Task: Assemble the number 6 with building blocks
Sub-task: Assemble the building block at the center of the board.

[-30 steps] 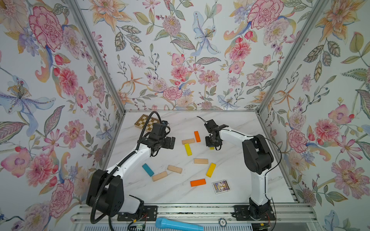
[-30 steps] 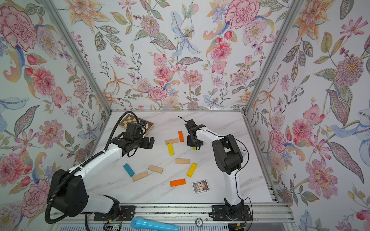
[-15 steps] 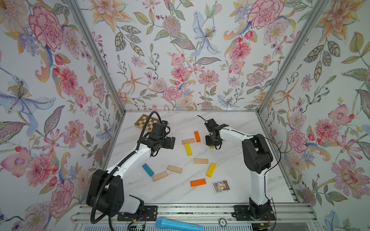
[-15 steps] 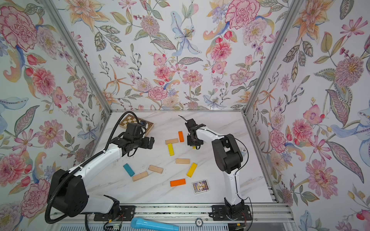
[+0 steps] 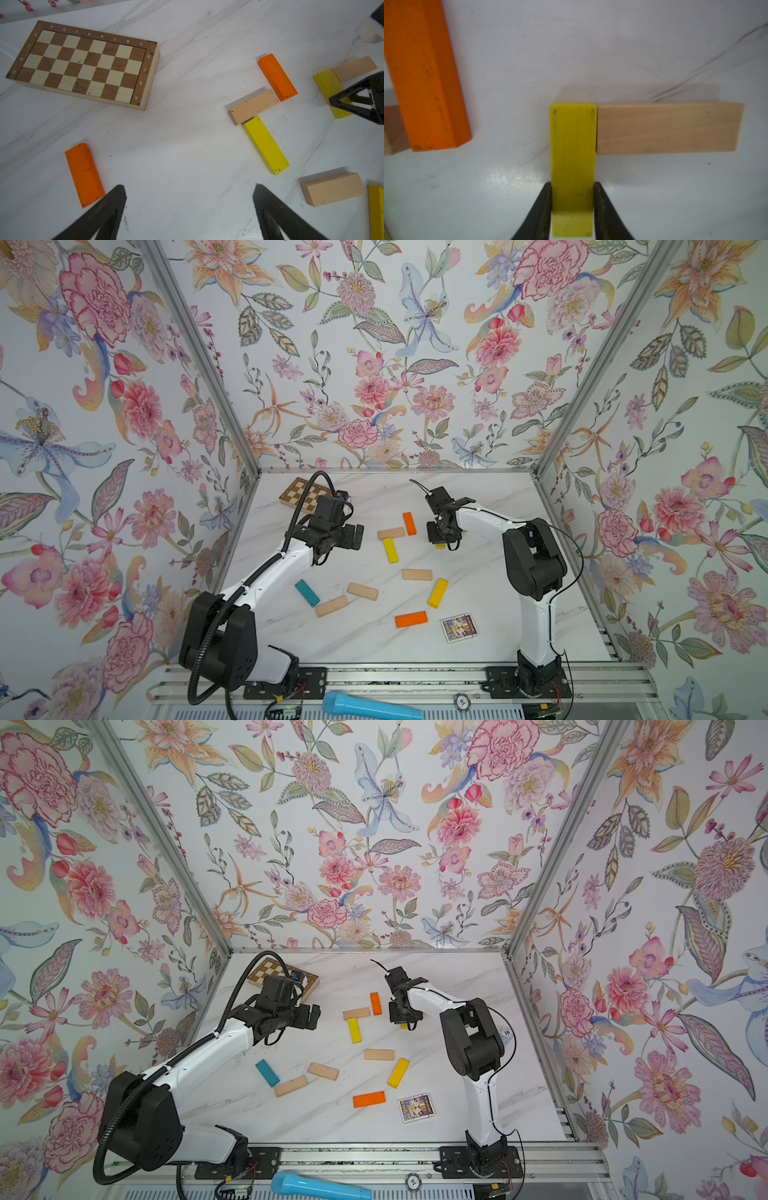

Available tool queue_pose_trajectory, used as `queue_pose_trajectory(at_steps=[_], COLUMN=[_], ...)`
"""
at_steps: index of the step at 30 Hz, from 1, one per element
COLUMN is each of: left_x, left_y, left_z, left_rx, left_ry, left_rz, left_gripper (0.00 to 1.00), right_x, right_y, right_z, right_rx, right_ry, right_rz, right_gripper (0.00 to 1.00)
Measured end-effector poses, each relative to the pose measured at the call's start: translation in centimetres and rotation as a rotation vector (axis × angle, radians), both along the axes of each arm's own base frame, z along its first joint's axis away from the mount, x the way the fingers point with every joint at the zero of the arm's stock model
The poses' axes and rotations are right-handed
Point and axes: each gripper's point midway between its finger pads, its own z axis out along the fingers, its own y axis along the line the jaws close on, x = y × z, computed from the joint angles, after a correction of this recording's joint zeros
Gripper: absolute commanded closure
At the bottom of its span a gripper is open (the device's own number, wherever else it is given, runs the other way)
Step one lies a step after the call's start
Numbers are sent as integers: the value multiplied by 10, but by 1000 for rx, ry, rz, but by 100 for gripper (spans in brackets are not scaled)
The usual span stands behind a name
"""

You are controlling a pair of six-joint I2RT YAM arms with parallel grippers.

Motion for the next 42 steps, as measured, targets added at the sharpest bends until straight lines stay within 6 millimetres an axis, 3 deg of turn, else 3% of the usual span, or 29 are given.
queue_pose_trajectory(at_steps=[10, 14, 17, 22, 25, 29, 37, 42], left_x=[0, 0, 0, -1, -1, -1, -2, -3], left_y=[0, 0, 0, 0, 0, 0, 1, 1], left_z=[0, 0, 0, 5, 9, 10, 8, 7], left_rx=[0, 0, 1, -5, -9, -12, -9, -8], left_ry=[0, 0, 0, -12, -22, -25, -21, -19], left_rz=[0, 0, 0, 0, 0, 0, 0, 0], left_gripper=[1, 1, 1, 1, 1, 1, 1, 1], right_x=[-5, -5, -4, -2, -6, -10, -15, -14], right_y=[-6, -5, -3, -2, -3, -4, -7, -7], right_z=[-4, 6, 33, 98, 112, 92, 26, 10], right_rx=[-18, -10, 16, 88, 108, 89, -2, -26], right_ry=[17, 5, -43, -180, -209, -162, -24, 11], right_rz=[19, 14, 1, -33, -41, -40, -10, 10], right_gripper=[46, 42, 40, 40, 39, 38, 37, 39])
